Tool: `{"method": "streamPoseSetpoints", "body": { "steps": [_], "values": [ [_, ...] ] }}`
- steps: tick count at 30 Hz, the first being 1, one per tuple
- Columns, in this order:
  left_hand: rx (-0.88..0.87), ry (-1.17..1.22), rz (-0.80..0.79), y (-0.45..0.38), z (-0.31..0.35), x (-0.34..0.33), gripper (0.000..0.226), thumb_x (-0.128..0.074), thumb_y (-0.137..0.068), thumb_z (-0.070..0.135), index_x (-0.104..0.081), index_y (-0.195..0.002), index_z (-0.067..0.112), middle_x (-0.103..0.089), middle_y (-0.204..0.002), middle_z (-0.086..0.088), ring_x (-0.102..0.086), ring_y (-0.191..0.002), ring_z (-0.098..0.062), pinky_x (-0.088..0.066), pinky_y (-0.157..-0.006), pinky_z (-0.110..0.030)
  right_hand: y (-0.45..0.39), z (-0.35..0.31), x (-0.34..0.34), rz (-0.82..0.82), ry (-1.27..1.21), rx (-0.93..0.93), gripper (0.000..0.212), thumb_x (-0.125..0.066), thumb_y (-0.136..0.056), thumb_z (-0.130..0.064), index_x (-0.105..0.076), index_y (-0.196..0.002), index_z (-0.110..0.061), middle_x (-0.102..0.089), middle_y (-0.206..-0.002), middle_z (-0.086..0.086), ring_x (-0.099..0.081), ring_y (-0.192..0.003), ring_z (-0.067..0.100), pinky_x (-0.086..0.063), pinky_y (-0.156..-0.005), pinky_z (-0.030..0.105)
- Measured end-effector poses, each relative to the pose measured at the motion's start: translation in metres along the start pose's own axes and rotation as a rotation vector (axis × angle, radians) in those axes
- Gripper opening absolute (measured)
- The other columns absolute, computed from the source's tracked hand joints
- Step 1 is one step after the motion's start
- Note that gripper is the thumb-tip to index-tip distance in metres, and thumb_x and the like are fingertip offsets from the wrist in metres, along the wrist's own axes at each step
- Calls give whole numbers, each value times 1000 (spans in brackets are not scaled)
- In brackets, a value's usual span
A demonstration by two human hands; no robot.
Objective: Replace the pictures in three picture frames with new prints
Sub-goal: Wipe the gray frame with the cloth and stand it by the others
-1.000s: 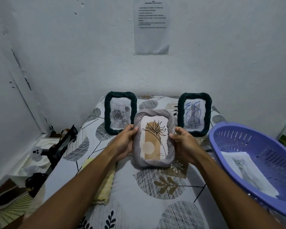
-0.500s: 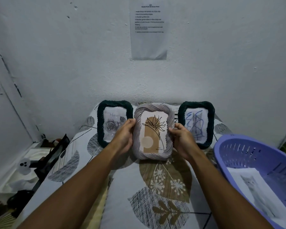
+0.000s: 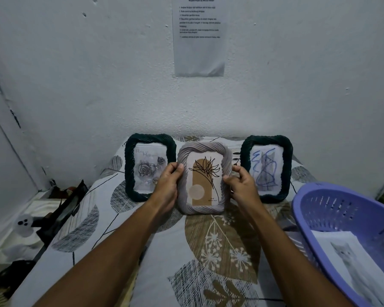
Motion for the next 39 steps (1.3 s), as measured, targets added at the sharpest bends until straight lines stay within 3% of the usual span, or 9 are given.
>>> {"method": "streamPoseSetpoints", "body": {
  "steps": [5, 8, 11, 13, 17, 23, 27, 34, 39],
  "values": [
    [60, 11, 24, 2, -5, 4, 26, -48, -98, 25, -55, -107, 1, -68, -109, -19, -65, -100, -32, -52, -92, -46, 3, 7, 1, -34, 33, -40, 13, -52, -96, -9, -61, -106, -10, -67, -88, 1, -63, -80, 14, -49, -65, 22],
    [89, -63, -3, 11, -11, 9, 40, -46, -99, 34, -54, -120, 1, -67, -115, -18, -64, -108, -35, -50, -94, -50, 8, 20, 6, -52, 29, -101, 14, -52, -97, -16, -66, -98, -12, -68, -90, 4, -63, -86, 20, -50, -75, 31],
    [60, -188, 31, 20, -15, 19, 37, -46, -99, 32, -57, -112, -1, -68, -110, -19, -65, -104, -36, -52, -90, -54, 13, 28, 14, -31, 31, -126, 14, -54, -96, -14, -67, -101, -14, -70, -95, 7, -66, -89, 21, -55, -81, 35],
    [32, -241, 68, 24, -16, 27, 28, -50, -97, 25, -60, -108, 1, -68, -108, -19, -65, -100, -36, -53, -87, -54, 16, 31, 18, -25, 34, -120, 13, -57, -94, -9, -68, -95, -17, -72, -91, 6, -68, -81, 18, -57, -73, 30],
    [-4, -419, 152, 32, -12, 34, 26, -54, -95, 16, -59, -118, 6, -67, -105, -12, -69, -86, -27, -60, -64, -38, 20, 31, 21, -9, 104, -111, 11, -61, -90, -3, -67, -97, -9, -71, -85, 8, -67, -69, 16, -55, -57, 25],
    [58, -377, 225, 23, -16, 35, 31, -58, -92, 16, -59, -123, 9, -66, -111, -15, -70, -88, -33, -58, -68, -53, 17, 28, 25, 82, 124, -93, 14, -64, -89, -4, -65, -84, -17, -69, -79, 10, -63, -60, 25, -54, -55, 34],
    [73, -336, 260, 13, -17, 30, 27, -62, -90, 17, -63, -116, 8, -68, -107, -16, -70, -85, -35, -58, -67, -54, 11, 29, 28, 128, 103, -88, 14, -65, -88, -4, -65, -88, -18, -69, -78, 6, -66, -67, 27, -58, -61, 35],
    [61, -327, 310, 4, -18, 27, 25, -64, -89, 14, -64, -111, 3, -69, -101, -16, -70, -83, -33, -58, -70, -53, 3, 41, 28, 234, 100, -90, 20, -72, -84, -12, -70, -102, -4, -71, -82, 3, -71, -76, 23, -60, -73, 46],
    [28, -323, 328, 3, -17, 26, 24, -66, -87, 17, -67, -107, 6, -71, -99, -14, -71, -80, -30, -59, -67, -50, 1, 42, 27, 279, 92, -66, 28, -72, -84, -13, -69, -108, 0, -66, -77, -6, -68, -76, 16, -61, -70, 37]
  ]
}}
Point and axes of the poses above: each hand's wrist, its own y-axis away from the middle knuckle, its own x-axis out of the back of the hand, z = x × y, the point moved 7 cm from there along -y, towards the middle knuckle
